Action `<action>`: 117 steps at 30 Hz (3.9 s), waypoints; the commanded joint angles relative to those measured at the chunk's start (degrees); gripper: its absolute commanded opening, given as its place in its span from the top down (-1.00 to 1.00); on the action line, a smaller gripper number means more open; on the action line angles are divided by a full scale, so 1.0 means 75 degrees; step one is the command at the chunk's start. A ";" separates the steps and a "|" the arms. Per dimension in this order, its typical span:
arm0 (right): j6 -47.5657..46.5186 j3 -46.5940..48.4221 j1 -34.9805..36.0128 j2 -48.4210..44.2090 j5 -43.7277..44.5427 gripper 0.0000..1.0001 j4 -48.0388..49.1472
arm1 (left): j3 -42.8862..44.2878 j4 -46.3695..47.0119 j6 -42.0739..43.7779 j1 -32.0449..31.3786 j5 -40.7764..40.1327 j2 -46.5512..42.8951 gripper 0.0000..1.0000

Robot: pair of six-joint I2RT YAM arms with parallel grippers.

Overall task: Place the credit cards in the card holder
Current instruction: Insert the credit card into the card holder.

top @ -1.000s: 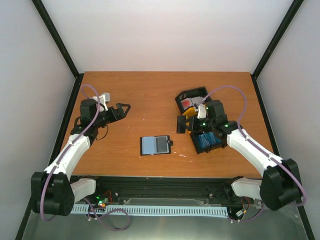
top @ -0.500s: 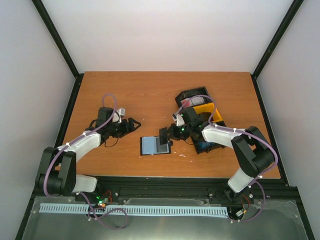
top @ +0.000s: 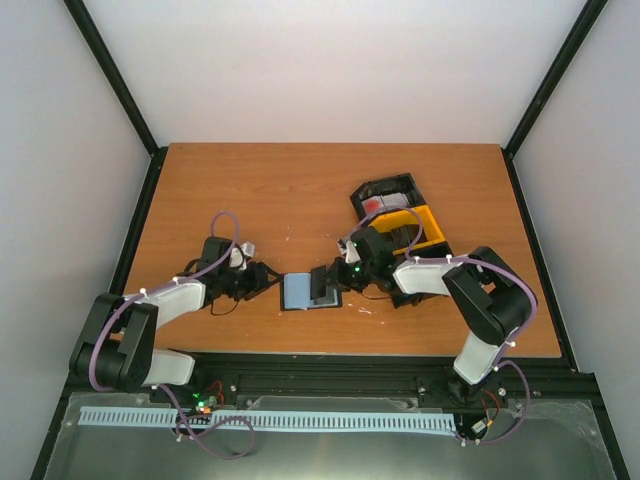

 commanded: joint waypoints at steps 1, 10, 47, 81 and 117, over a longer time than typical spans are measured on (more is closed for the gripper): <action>-0.0032 -0.0143 0.0073 0.0065 0.0088 0.94 0.0544 | -0.0159 0.0399 0.0000 -0.0055 0.0345 -0.0129 -0.02; 0.0280 -0.0402 0.0082 0.0447 -0.0456 0.94 0.1088 | -0.0420 0.0367 0.0221 -0.0091 0.0437 -0.0004 -0.03; 0.0798 0.0342 0.0387 0.1595 -0.1016 0.73 0.1294 | -0.0501 0.0726 0.0227 -0.0155 0.0321 0.0661 0.52; 0.1108 0.1122 0.0856 0.2056 -0.0861 0.36 0.1516 | -0.0771 0.1298 0.0329 -0.0150 0.0662 0.1042 0.65; -0.0299 0.2665 0.1607 0.1195 0.2085 -0.17 -0.3742 | -0.0898 0.1259 0.0549 -0.0149 0.0544 0.0472 0.60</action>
